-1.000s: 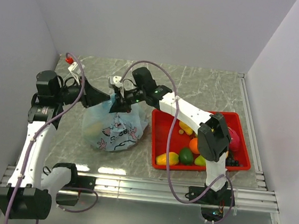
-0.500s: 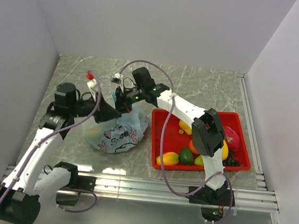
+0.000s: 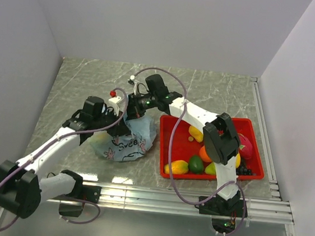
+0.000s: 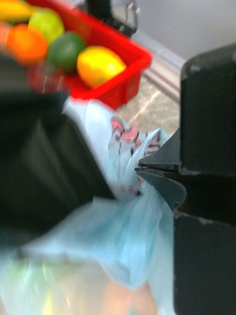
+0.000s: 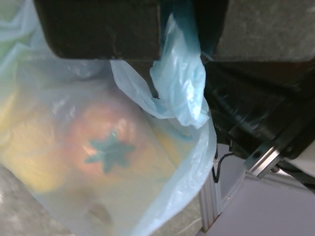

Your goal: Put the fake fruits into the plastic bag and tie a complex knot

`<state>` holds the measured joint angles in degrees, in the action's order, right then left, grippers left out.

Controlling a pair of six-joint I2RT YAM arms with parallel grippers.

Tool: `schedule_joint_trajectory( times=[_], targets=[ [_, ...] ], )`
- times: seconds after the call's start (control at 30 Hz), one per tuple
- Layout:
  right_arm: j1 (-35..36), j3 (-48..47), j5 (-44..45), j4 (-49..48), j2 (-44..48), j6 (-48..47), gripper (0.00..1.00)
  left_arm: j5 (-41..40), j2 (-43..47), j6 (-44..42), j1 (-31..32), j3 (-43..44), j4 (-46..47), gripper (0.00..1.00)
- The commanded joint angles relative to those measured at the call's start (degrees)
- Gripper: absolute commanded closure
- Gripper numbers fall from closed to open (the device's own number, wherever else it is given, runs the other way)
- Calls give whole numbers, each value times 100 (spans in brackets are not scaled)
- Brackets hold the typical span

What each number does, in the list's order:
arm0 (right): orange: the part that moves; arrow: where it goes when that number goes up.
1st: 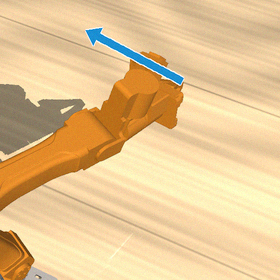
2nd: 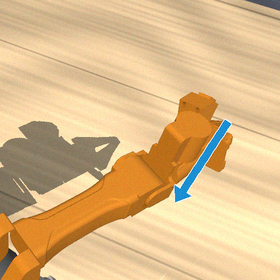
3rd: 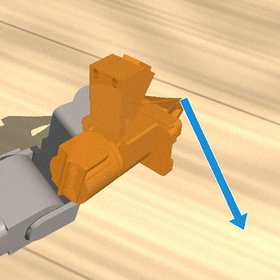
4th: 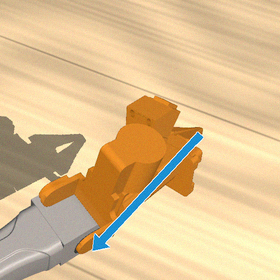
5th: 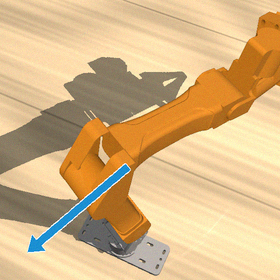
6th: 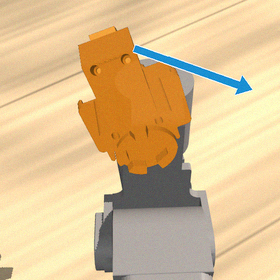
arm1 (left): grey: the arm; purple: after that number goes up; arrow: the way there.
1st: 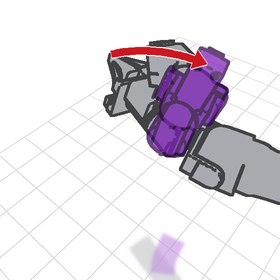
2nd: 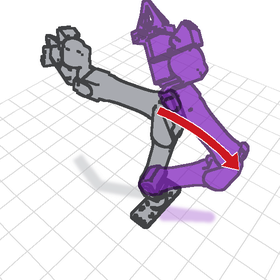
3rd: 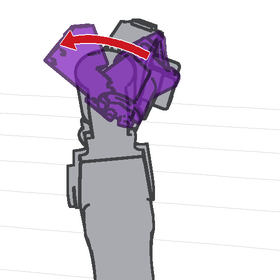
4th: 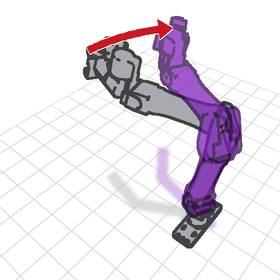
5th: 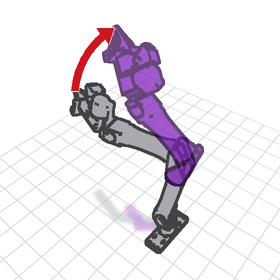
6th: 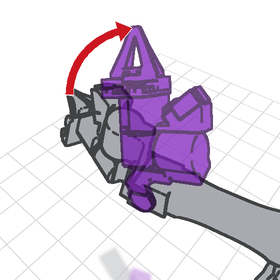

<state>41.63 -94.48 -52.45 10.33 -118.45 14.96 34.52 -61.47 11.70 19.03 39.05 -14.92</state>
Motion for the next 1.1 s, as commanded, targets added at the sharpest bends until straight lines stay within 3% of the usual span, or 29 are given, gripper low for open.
schedule_joint_trajectory(
  times=[0.0, 0.27, 0.47, 0.6, 0.83, 0.97, 1.07],
  targets=[
    [-190, 218, 349, -830, 639, 796, 100, -884, -321, 226, 136, 358, -652, 100],
    [-225, 737, 340, -1902, 674, 2780, 100, -1439, -1313, 1333, 137, 709, -311, 100],
    [-321, 1203, 472, -2930, 683, 3986, 100, -2072, -1631, 2133, -214, 956, 875, 100],
    [-357, 1379, 507, -3387, 648, 4435, 100, -1598, -1639, 2696, -672, 815, 2088, 100],
    [-313, 1379, 665, -5056, 262, 5762, 100, -1247, -1754, 2881, -681, 1000, 2169, 100],
    [-173, 1318, 797, -5120, 296, 5878, 100, -1079, -1632, 3276, -523, 746, 2116, 100],
    [-120, 1414, 762, -4805, 463, 5581, 100, -1097, -1596, 4031, -575, 280, 2763, 100]
  ],
)
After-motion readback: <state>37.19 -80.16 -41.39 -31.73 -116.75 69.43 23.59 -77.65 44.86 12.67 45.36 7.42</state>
